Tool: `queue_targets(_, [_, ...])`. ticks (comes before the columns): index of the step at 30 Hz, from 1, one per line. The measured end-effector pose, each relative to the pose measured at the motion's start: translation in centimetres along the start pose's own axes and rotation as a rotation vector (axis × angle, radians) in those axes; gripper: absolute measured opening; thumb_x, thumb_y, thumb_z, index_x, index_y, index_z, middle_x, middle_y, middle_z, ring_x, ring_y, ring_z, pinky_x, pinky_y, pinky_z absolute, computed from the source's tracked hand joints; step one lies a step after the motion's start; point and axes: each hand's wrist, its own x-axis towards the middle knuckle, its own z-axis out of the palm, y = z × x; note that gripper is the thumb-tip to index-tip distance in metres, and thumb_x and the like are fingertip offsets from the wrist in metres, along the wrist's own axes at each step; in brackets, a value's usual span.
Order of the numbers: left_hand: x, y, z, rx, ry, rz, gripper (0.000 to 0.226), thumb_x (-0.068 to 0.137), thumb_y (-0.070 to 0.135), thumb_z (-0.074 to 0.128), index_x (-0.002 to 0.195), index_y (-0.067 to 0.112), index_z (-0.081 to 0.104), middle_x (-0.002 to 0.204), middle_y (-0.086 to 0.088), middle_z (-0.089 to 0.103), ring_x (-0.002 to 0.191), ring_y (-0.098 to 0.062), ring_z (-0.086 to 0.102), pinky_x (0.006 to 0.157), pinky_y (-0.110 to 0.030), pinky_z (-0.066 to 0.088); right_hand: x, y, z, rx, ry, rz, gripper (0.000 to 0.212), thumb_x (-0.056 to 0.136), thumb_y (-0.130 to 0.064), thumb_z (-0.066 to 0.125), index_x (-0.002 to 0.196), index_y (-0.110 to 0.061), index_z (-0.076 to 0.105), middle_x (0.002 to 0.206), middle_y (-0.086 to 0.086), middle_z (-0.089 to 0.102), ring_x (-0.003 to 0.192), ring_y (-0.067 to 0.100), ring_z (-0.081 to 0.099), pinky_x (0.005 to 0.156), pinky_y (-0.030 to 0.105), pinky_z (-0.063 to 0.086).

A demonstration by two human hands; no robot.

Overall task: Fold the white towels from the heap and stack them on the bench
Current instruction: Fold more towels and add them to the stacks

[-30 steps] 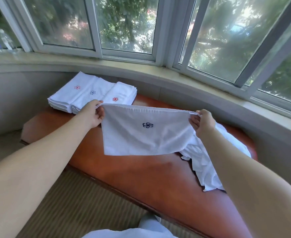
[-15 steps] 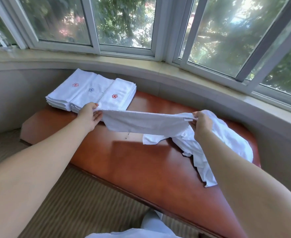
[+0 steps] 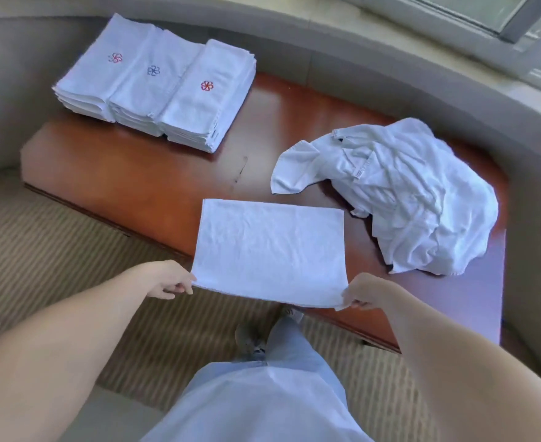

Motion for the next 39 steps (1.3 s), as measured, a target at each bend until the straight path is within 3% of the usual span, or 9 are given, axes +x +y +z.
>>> queue_targets(3, [0.1,-0.1,-0.7,0.142,0.011,-0.002,0.033,0.089,-0.003,0.064,0.105,0.024,0.073,0.107,-0.005,0.069,0.096,-0.015,0.066,0.099,-0.031,0.053,-0.4,0.3,-0.9,-0.062,-0.109,-0.029,0.038,0.083,0.009,0.063,0.114,-0.009,0.073,0.059,0.001,0.053,0.054,0.015,0.046,0.07,0.023,0.051])
queue_targets(8, [0.5,2.3,-2.4,-0.07,0.096,0.131,0.017,0.092,0.015,0.071,0.109,0.019,0.071,0.107,-0.001,0.073,0.102,-0.016,0.07,0.08,-0.027,0.054,0.3,-1.8,-3.9,0.116,0.133,-0.132,0.01,0.09,-0.005,0.064,0.086,-0.013,0.064,0.075,0.003,0.061,0.062,0.015,0.056,0.061,0.022,0.048])
queue_targets(11, [1.2,4.7,-3.6,-0.182,0.161,0.214,0.017,0.094,0.016,0.07,0.11,0.022,0.069,0.106,-0.004,0.075,0.1,-0.017,0.071,0.083,-0.029,0.054,1.6,-2.4,-6.2,0.304,0.302,-0.228,0.014,0.093,-0.015,0.063,0.079,-0.013,0.061,0.073,0.006,0.059,0.061,0.015,0.062,0.057,0.023,0.052])
queue_targets(17, [3.7,9.6,-4.8,-0.218,0.299,0.357,0.018,0.097,0.013,0.06,0.103,0.026,0.07,0.084,-0.004,0.068,0.068,-0.015,0.066,0.074,-0.029,0.058,5.4,-4.0,-8.4,0.447,0.412,-0.312,0.022,0.096,-0.026,0.057,0.089,-0.008,0.068,0.074,0.006,0.06,0.065,0.018,0.066,0.082,0.043,0.059])
queue_targets(22, [6.9,13.0,-4.8,-0.196,0.346,0.35,0.013,0.1,0.018,0.058,0.095,0.023,0.068,0.085,-0.007,0.071,0.069,-0.019,0.067,0.09,-0.042,0.061,8.1,-5.7,-9.8,0.448,0.43,-0.289,0.024,0.097,-0.028,0.05,0.09,-0.014,0.068,0.075,0.004,0.064,0.07,0.022,0.07,0.085,0.043,0.058])
queue_targets(26, [9.7,14.9,-4.7,-0.161,0.363,0.298,0.03,0.101,0.018,0.054,0.13,0.013,0.061,0.088,-0.008,0.075,0.073,-0.018,0.07,0.082,-0.036,0.061,10.5,-6.8,-10.5,0.41,0.418,-0.246,0.027,0.097,-0.021,0.046,0.088,-0.003,0.065,0.078,0.011,0.067,0.088,0.036,0.071,0.084,0.044,0.057])
queue_targets(29, [11.2,15.7,-4.5,-0.162,0.377,0.253,0.039,0.102,0.015,0.052,0.141,0.012,0.054,0.089,-0.008,0.076,0.078,-0.017,0.073,0.082,-0.033,0.06,12.0,-7.8,-10.8,0.353,0.414,-0.197,0.027,0.097,-0.017,0.043,0.096,-0.001,0.065,0.093,0.018,0.072,0.098,0.04,0.067,0.084,0.042,0.054])
queue_targets(33, [13.1,16.3,-4.4,-0.172,0.431,0.205,0.036,0.103,0.017,0.051,0.139,0.013,0.056,0.087,-0.004,0.076,0.082,-0.016,0.074,0.085,-0.035,0.061,13.6,-8.5,-10.9,0.307,0.439,-0.187,0.032,0.1,-0.022,0.038,0.103,-0.004,0.065,0.099,0.017,0.07,0.095,0.038,0.065,0.08,0.041,0.053])
queue_targets(39, [15.2,17.0,-3.6,-0.229,0.461,0.201,0.019,0.106,0.021,0.048,0.122,0.018,0.058,0.086,0.0,0.076,0.089,-0.02,0.075,0.098,-0.043,0.056,16.0,-8.7,-10.2,0.271,0.503,-0.176,0.027,0.103,-0.028,0.036,0.092,-0.015,0.057,0.079,0.004,0.058,0.077,0.03,0.059,0.059,0.031,0.04])
